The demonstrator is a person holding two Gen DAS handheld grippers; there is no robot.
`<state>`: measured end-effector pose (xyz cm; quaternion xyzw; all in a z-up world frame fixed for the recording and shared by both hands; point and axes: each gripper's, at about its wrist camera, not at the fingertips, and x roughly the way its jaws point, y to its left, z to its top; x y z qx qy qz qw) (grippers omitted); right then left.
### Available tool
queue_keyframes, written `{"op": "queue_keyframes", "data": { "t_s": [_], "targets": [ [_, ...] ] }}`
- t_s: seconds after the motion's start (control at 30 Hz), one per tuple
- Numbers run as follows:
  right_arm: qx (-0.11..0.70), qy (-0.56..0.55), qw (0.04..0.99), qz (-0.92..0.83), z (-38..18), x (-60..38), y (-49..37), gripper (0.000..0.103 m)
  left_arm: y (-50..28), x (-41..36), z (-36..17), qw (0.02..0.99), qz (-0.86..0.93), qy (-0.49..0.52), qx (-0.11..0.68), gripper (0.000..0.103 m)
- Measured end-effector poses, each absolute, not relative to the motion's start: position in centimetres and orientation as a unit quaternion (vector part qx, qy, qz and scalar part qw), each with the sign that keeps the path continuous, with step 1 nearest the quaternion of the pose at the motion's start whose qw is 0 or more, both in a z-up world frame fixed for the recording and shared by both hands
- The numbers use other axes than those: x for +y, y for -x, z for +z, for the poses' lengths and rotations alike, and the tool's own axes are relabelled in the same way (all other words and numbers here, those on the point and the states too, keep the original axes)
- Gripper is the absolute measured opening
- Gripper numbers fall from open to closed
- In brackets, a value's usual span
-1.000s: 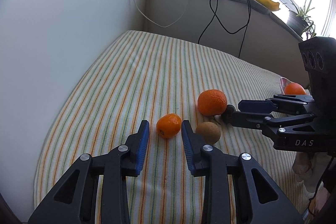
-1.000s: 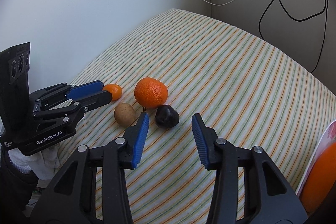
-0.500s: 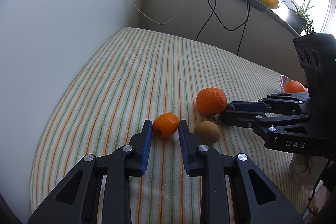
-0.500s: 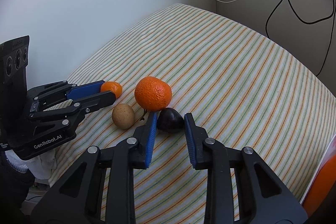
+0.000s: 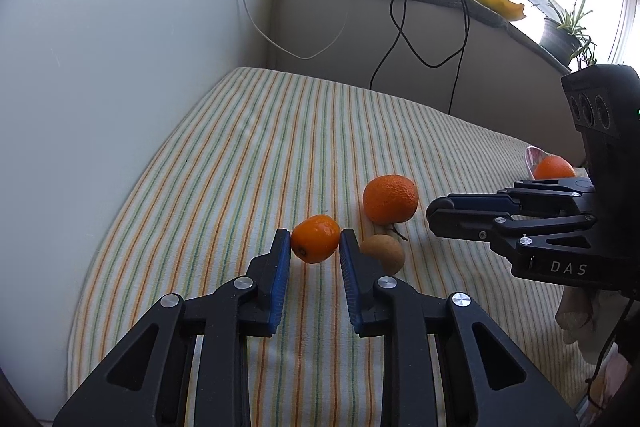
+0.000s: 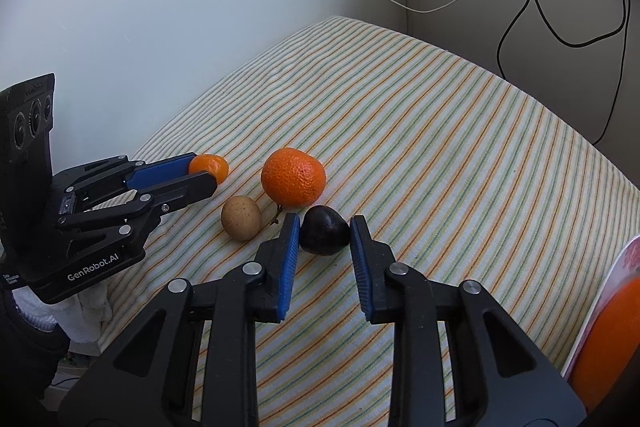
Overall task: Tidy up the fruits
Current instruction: 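Grasp a small tangerine with the left gripper while the right gripper grasps a dark plum, then carry the tangerine and plum to the plate in both grippers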
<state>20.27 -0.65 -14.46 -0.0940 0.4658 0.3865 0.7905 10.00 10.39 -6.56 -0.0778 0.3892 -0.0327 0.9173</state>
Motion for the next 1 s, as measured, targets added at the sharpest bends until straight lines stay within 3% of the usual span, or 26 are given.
{"op": "queue_keyframes", "data": {
  "t_s": [1.0],
  "targets": [
    [0.409,0.029,0.835,0.368,-7.3,-10.7,-17.5,0.027,-8.9,1.6,-1.5,0.933,-0.108,0.041,0.341,0.023]
  ]
}}
